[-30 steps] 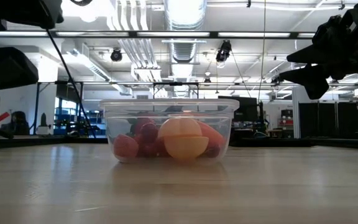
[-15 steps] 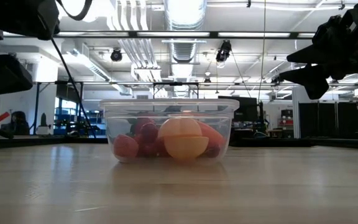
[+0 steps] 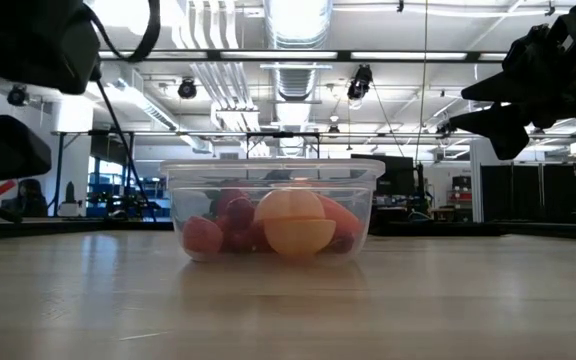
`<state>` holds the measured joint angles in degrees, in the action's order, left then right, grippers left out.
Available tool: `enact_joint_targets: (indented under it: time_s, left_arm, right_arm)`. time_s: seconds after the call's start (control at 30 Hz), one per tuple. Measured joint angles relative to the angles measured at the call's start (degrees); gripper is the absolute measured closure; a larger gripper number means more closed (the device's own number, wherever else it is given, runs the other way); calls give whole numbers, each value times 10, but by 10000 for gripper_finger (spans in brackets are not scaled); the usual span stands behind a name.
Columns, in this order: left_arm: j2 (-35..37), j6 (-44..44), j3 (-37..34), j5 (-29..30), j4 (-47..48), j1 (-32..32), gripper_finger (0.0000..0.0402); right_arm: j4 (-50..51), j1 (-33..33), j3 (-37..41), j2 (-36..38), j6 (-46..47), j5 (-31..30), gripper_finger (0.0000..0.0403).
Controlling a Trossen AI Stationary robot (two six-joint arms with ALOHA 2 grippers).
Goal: Pick and placing Produce into tupperware
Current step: Put the red cherry into the transparent container
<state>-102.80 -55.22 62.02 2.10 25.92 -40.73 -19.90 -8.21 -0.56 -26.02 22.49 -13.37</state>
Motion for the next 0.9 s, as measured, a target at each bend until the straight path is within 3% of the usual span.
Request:
enact_joint_targets:
  time_s: [0.57,0.9]
  left_arm:
    - [-13,-1,4,20,7,-4,182]
    - [-13,-1,3,29,22,-4,270]
  right_arm:
    - [0,0,0,0,0,0,177]
    - [0,0,0,0,0,0,177]
